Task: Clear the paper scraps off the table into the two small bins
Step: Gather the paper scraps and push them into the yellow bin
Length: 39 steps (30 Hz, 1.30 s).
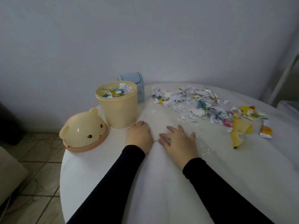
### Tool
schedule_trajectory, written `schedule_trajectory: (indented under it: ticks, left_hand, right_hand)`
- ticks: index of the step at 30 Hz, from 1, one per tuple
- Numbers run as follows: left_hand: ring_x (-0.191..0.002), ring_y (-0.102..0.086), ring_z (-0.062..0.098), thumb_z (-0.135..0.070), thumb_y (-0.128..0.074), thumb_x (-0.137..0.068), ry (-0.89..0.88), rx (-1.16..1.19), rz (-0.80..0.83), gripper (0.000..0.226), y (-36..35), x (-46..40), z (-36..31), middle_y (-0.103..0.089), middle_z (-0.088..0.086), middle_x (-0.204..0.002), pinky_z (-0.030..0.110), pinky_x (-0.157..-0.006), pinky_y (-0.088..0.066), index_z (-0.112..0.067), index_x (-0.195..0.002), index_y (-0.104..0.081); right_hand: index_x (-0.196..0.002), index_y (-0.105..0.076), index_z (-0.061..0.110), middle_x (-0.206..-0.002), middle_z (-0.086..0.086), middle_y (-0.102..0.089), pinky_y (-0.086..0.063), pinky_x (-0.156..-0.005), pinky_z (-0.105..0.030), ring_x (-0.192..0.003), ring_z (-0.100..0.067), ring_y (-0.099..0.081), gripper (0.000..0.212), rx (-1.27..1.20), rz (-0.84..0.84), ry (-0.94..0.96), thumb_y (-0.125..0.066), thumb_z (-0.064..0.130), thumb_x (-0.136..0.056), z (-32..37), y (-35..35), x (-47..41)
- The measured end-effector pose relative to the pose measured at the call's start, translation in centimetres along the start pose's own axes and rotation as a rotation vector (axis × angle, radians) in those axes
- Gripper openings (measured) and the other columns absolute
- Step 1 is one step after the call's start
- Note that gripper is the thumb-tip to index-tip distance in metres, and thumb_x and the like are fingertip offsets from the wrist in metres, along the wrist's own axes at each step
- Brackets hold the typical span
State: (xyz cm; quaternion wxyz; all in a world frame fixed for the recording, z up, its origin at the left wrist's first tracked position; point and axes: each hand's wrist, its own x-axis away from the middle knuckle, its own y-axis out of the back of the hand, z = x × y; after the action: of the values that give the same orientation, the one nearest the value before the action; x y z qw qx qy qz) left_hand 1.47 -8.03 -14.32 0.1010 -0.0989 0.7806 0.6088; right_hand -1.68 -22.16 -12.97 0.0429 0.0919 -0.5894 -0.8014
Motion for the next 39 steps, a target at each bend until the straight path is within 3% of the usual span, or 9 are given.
schedule_trajectory:
  ticks: [6,10,16,23,26,29,32,35,39]
  left_hand:
    - [-0.074,-0.055,0.032,-0.007,-0.04,-0.078,-0.105,0.26,0.021,0.024,1.1,2.7,-0.7,-0.065,0.014,-0.075,0.029,-0.067,-0.038,0.0,-0.073,-0.063]
    - [-0.071,-0.055,0.025,0.0,-0.045,-0.085,-0.146,0.316,0.007,0.021,1.8,4.5,-1.2,-0.067,0.011,-0.079,0.021,-0.061,-0.031,-0.003,-0.081,-0.065]
    - [-0.077,-0.061,0.027,-0.002,-0.045,-0.086,-0.204,0.306,0.029,0.024,1.8,6.3,-3.6,-0.069,0.01,-0.081,0.028,-0.069,-0.043,-0.006,-0.085,-0.069]
    - [-0.105,-0.052,0.031,-0.013,-0.044,-0.089,-0.046,0.296,-0.033,0.011,1.3,8.1,-6.1,-0.056,0.014,-0.107,0.028,-0.084,-0.036,-0.004,-0.09,-0.05]
    - [-0.128,-0.039,0.029,-0.018,-0.039,-0.094,-0.123,0.14,0.125,0.035,0.2,8.5,-7.8,-0.046,0.016,-0.135,0.036,-0.105,-0.033,0.0,-0.123,-0.048]
    - [-0.116,-0.052,0.026,-0.006,-0.043,-0.088,-0.254,0.231,0.12,0.032,0.1,7.8,-8.8,-0.058,0.012,-0.121,0.031,-0.097,-0.041,-0.005,-0.116,-0.058]
    - [-0.101,-0.06,0.027,-0.009,-0.049,-0.088,-0.137,0.398,0.031,0.022,0.9,7.0,-7.8,-0.068,0.011,-0.102,0.021,-0.083,-0.04,-0.006,-0.101,-0.067]
    - [-0.121,-0.051,0.021,-0.017,-0.055,-0.089,0.02,0.395,-0.109,0.034,1.4,6.0,-5.8,-0.061,0.007,-0.126,0.018,-0.1,-0.029,-0.007,-0.121,-0.062]
    - [-0.129,-0.038,0.031,-0.033,-0.046,-0.092,0.207,0.18,-0.084,0.043,0.7,3.9,-3.5,-0.049,0.014,-0.134,0.04,-0.108,-0.027,-0.005,-0.124,-0.053]
  right_hand:
    - [-0.116,-0.066,0.035,-0.136,0.016,-0.051,-0.025,-0.101,-0.043,-0.133,-0.013,-0.037,0.028,-0.06,-0.156,0.091,-0.047,0.039,-0.096,0.2,0.0,0.3]
    - [-0.123,-0.061,0.036,-0.142,0.017,-0.046,-0.021,-0.109,-0.047,-0.142,-0.013,-0.026,0.032,0.01,-0.021,0.161,-0.039,0.04,-0.099,0.5,0.2,0.8]
    - [-0.103,-0.071,0.033,-0.133,0.016,-0.053,-0.029,-0.099,-0.041,-0.128,-0.01,-0.041,0.026,-0.018,-0.136,0.029,-0.049,0.044,-0.093,-1.5,0.9,2.7]
    - [-0.15,-0.016,0.011,-0.158,-0.014,-0.01,-0.013,-0.116,-0.047,-0.144,-0.036,-0.008,0.063,-0.025,0.013,-0.365,-0.031,0.043,-0.098,-4.9,1.3,4.8]
    - [-0.151,-0.008,0.007,-0.159,-0.017,-0.006,-0.008,-0.117,-0.041,-0.146,-0.033,-0.005,0.061,-0.123,0.048,-0.275,-0.031,0.032,-0.101,-4.5,1.3,4.7]
    - [-0.151,-0.013,0.006,-0.159,-0.013,-0.013,-0.012,-0.117,-0.033,-0.146,-0.024,-0.015,0.053,-0.241,0.062,-0.071,-0.029,0.019,-0.102,-3.7,1.4,4.3]
    - [-0.148,-0.025,0.007,-0.157,-0.009,-0.024,-0.018,-0.115,-0.028,-0.143,-0.022,-0.025,0.051,-0.297,-0.042,-0.027,-0.035,0.014,-0.099,-4.2,1.6,4.0]
    - [-0.147,-0.028,0.009,-0.154,-0.005,-0.028,-0.021,-0.115,-0.035,-0.141,-0.021,-0.027,0.051,-0.251,-0.128,-0.092,-0.037,0.017,-0.098,-5.1,1.9,3.7]
    - [-0.151,-0.014,0.009,-0.158,-0.004,-0.018,-0.011,-0.115,-0.049,-0.146,-0.018,-0.015,0.055,-0.078,0.026,-0.176,-0.028,0.027,-0.101,-5.2,1.9,3.0]
